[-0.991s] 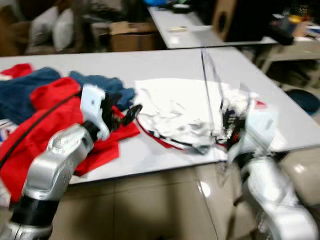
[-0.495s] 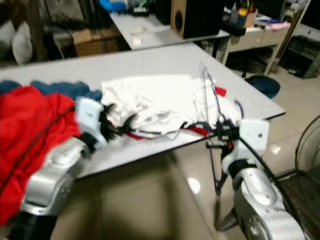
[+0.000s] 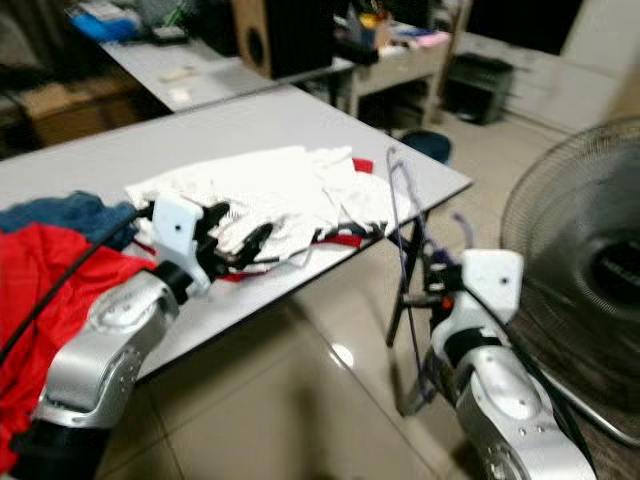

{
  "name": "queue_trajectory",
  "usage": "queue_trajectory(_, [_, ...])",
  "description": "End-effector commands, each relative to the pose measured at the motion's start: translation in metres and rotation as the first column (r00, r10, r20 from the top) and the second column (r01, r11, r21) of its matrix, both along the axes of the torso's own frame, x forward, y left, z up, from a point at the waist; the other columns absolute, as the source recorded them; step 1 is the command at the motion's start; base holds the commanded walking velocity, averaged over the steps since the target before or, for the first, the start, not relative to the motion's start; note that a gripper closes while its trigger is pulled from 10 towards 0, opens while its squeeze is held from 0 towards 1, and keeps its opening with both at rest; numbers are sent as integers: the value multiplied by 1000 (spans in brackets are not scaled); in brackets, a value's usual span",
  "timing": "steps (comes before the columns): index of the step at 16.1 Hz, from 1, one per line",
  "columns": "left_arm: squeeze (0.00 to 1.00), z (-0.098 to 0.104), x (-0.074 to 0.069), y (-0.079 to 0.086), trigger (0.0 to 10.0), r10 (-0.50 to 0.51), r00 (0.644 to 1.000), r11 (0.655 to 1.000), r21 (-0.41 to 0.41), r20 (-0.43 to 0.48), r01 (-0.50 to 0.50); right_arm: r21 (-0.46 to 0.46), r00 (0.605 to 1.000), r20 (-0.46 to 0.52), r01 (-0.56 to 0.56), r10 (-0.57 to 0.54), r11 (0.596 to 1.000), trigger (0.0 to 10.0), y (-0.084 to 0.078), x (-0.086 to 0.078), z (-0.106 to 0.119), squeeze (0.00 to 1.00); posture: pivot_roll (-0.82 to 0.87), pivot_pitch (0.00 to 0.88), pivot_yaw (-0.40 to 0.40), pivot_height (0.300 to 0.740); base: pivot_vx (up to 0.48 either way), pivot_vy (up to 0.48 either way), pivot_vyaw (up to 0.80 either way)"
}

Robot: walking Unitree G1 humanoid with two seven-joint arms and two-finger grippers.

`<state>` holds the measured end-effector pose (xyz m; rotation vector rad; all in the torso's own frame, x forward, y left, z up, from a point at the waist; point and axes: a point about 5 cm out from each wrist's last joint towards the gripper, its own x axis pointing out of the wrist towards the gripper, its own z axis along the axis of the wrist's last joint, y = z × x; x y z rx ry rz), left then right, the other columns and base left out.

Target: Hang hanger

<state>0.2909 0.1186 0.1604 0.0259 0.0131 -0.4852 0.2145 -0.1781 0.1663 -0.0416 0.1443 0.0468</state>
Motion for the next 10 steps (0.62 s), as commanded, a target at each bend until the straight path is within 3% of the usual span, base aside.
queue_trajectory(1, [0,-1,1,1,10000,16,1000,1000,-8,6,-16,-97,1000,-16,-29,28,995,10000,0,0,-3,0,-61,18,44,740,0,0,0])
queue_trajectory(2, [0,-3,2,4,10000,50,999,999,-6,-5,-50,-121,997,-23,-80,78,989,10000,2,-1,-6,0,-61,15,43,740,281,0,0])
queue_trajectory(5, [0,-5,3,8,10000,77,997,997,4,-14,-77,-45,998,10,-54,55,998,10000,-4,0,-2,0,-59,9,34,740,316,0,0])
queue_trajectory(10, [0,-8,0,4,10000,63,998,998,16,-12,-62,-51,998,14,-55,56,997,10000,-13,1,-2,0,-60,14,29,740,337,0,-110])
